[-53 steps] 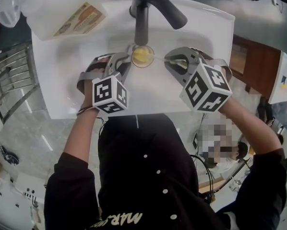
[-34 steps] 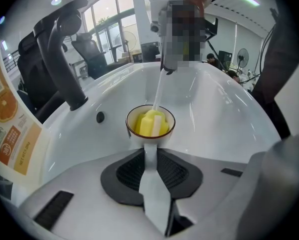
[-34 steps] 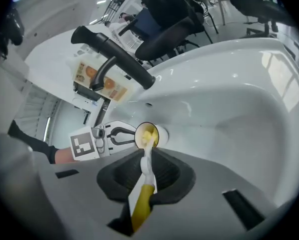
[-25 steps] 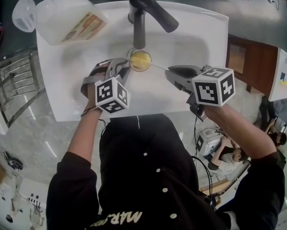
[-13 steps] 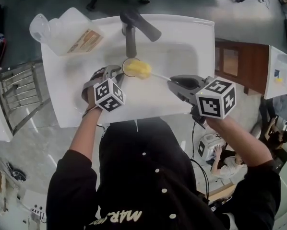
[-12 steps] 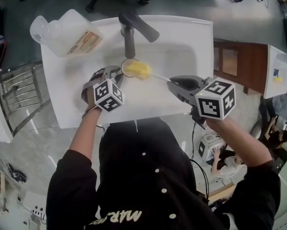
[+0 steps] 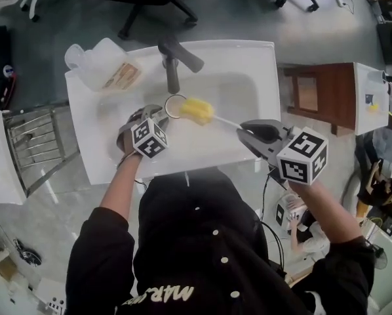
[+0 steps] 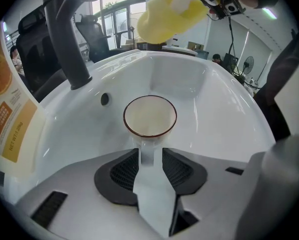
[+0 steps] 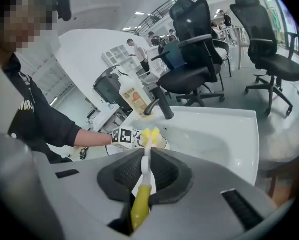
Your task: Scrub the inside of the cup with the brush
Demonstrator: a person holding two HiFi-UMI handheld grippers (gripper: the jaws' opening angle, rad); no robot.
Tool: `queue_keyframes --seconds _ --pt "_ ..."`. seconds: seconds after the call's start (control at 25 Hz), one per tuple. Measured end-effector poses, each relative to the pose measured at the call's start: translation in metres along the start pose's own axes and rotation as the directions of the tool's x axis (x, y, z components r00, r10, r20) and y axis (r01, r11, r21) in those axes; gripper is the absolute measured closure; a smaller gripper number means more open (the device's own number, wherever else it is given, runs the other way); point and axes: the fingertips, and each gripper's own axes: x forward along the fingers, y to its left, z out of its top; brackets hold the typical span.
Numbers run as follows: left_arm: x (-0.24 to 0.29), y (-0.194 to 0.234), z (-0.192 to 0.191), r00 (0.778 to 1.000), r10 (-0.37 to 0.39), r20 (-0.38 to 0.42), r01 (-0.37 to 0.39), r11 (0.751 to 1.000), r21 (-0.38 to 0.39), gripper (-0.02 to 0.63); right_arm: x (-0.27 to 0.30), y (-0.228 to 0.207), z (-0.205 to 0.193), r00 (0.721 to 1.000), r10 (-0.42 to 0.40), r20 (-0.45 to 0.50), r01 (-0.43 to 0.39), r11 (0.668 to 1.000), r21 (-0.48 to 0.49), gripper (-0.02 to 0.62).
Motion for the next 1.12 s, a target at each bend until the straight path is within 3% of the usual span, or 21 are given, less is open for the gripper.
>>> queue_keyframes --seconds 0.28,0.44,0.6,0.76,0.92,1.12 --pt "-0.037 0.01 0.0 0.998 0.06 0.007 -0.06 0.998 0.015 0.427 -0.035 0.008 0.015 0.994 -0.06 0.093 0.068 0.995 -0.078 0.545" --pt "-0.078 0.017 0.015 0.989 0.122 0.08 -0.121 0.993 -0.012 0.454 -0.062 0.017 0.032 0.976 -0.095 0.195 0.124 0.982 -0.142 0.545" --pt "-0.127 0.021 0.039 0.963 0.189 0.19 -0.18 0.982 -0.063 0.525 -0.088 0.029 0.05 0.943 -0.13 0.308 0.2 0.958 -0.208 0.545" --pt "-0.181 0.026 0.067 0.909 0.273 0.314 -0.233 0.959 -0.16 0.563 -0.111 0.037 0.072 0.89 -0.154 0.43 0.28 0.928 -0.247 0.545" --pt "-0.233 0.023 0.091 0.849 0.315 0.424 -0.243 0.946 -0.216 0.58 -0.127 0.045 0.091 0.818 -0.162 0.552 0.341 0.909 -0.239 0.545" --pt "-0.299 0.033 0.113 0.753 0.407 0.517 -0.297 0.911 -0.285 0.58 -0.15 0.05 0.118 0.684 -0.183 0.706 0.436 0.879 -0.195 0.545"
